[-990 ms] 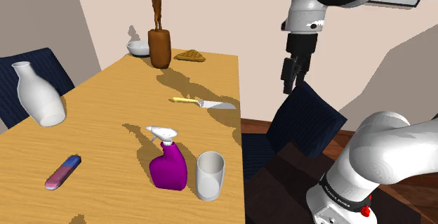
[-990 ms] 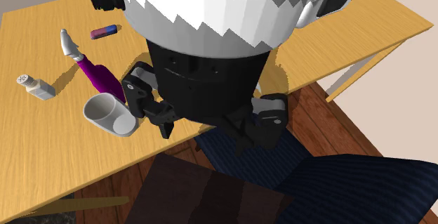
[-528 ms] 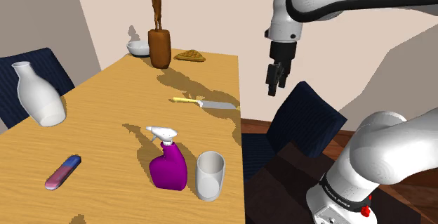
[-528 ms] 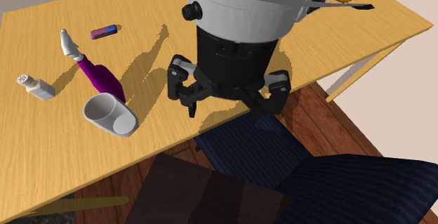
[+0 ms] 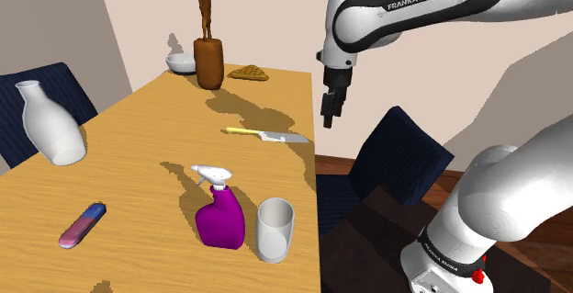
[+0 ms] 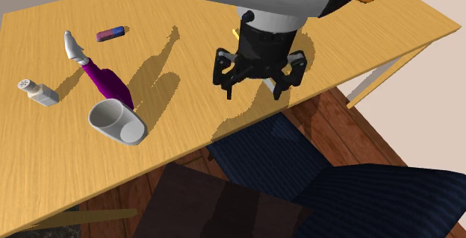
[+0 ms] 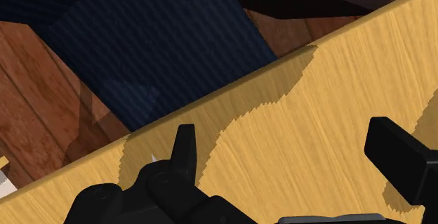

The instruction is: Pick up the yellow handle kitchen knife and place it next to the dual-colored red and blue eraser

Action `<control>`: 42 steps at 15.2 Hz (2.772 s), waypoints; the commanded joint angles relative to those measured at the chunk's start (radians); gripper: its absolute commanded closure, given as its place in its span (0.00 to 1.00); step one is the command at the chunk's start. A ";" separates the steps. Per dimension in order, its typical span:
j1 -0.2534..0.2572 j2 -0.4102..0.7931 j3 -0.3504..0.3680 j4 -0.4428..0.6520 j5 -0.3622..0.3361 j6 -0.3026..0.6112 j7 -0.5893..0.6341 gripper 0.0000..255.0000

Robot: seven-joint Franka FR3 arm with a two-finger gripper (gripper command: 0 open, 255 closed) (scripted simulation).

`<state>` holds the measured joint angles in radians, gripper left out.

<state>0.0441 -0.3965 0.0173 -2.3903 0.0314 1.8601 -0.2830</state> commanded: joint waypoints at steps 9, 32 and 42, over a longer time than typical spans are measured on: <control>0.019 0.367 -0.009 0.193 -0.023 0.226 -0.175 0.00; 0.041 0.854 0.021 0.561 -0.053 0.409 -0.332 0.00; 0.041 0.854 0.021 0.561 -0.053 0.408 -0.332 1.00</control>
<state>0.0854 0.4571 0.0384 -1.8296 -0.0219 2.2685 -0.6153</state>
